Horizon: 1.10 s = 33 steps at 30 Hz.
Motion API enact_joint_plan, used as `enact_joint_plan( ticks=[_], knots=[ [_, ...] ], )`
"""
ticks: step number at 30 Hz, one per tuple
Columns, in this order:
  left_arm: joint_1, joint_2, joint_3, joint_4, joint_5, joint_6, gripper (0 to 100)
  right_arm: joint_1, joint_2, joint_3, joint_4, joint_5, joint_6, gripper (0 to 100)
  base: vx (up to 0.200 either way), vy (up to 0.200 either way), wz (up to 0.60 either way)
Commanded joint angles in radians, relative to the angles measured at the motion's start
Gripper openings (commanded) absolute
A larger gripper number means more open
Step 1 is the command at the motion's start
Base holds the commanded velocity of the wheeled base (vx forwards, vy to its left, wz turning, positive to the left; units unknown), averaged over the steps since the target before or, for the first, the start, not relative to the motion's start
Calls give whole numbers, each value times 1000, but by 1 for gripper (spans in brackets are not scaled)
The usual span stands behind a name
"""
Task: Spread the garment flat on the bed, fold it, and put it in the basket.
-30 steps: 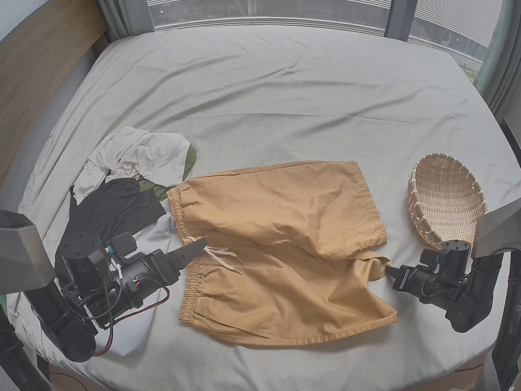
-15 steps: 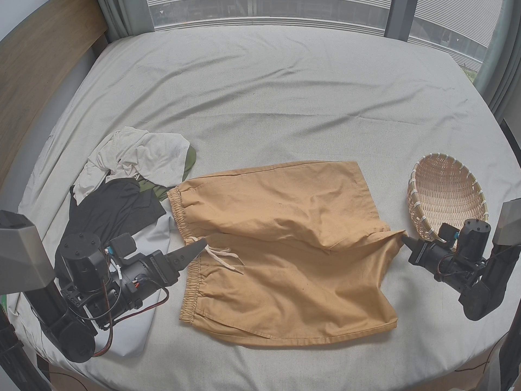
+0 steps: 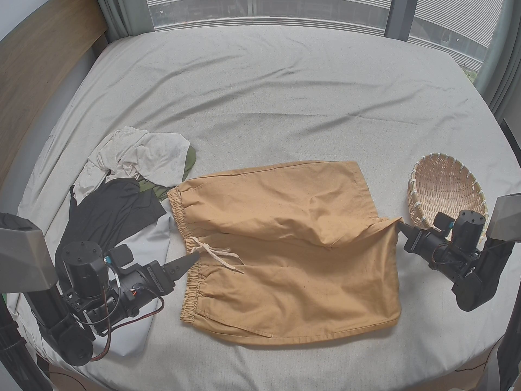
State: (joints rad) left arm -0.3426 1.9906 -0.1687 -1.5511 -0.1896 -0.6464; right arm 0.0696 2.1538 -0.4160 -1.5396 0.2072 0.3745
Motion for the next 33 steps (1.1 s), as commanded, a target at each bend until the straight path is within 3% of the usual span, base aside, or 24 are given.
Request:
enact_joint_plan(
  ticks=[1,14,23,33],
  knots=[
    [5,46,40,-1,-1,-1,100,15,-2,3,-2,0,1,100,0,0,0],
    [4,117,167,0,-7,-6,100,108,-312,217,1,-15,3,100,0,0,0],
    [-6,244,147,-1,-7,-4,100,108,-345,249,1,-17,3,100,0,0,0],
    [-15,269,74,0,-11,-18,100,108,-345,253,1,-17,7,100,0,0,0]
  ],
)
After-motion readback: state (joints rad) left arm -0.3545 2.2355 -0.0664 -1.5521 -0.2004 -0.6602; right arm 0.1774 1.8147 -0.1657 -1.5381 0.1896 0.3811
